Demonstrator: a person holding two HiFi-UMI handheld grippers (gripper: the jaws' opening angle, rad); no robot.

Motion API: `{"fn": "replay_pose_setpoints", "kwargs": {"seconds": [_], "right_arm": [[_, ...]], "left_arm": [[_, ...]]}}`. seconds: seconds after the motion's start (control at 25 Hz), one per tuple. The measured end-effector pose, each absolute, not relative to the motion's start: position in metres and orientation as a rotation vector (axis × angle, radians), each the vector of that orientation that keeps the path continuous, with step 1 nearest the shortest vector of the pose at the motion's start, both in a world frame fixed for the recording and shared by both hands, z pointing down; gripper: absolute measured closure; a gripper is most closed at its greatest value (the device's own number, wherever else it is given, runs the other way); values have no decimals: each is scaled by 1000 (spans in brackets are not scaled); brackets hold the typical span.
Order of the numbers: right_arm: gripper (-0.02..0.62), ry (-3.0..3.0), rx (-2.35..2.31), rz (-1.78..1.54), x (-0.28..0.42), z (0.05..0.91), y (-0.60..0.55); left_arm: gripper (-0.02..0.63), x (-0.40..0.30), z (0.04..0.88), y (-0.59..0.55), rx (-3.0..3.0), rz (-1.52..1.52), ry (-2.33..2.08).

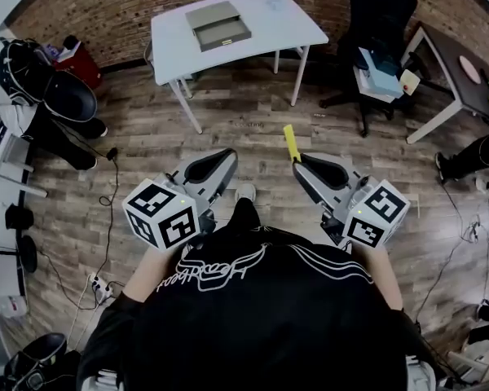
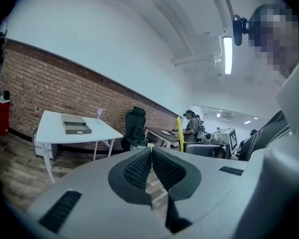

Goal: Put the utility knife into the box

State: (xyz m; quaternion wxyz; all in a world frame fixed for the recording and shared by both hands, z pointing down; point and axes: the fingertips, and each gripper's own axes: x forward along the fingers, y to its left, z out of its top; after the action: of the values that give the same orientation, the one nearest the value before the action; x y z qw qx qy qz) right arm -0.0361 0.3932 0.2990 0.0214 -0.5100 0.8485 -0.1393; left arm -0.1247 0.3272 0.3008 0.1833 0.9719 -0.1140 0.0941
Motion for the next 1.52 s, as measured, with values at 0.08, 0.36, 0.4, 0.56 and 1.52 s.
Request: {"fn": "replay_pose_setpoints", "kwargs": {"seconds": [0.08,0.36,0.4,0.56,1.52], "right_arm": [[545,2617,-1592,-441,-32,305,390],[545,2601,-1621,-485,-7,317,343],[545,2597,-1624,-501,-2,318,331],[545,2577,-1631,-566,17,327,290],[545,2653,-1610,-788,74,367,-6]], "left_arm": [[571,-120,307,324,2740,266,-307],[572,-98,320,276,2720,274,-288],[571,-93,322,263,2709,280,-288],[571,-75,331,220,2677,302,-278],[571,-8,384,-69,2519,379,-332]]}}
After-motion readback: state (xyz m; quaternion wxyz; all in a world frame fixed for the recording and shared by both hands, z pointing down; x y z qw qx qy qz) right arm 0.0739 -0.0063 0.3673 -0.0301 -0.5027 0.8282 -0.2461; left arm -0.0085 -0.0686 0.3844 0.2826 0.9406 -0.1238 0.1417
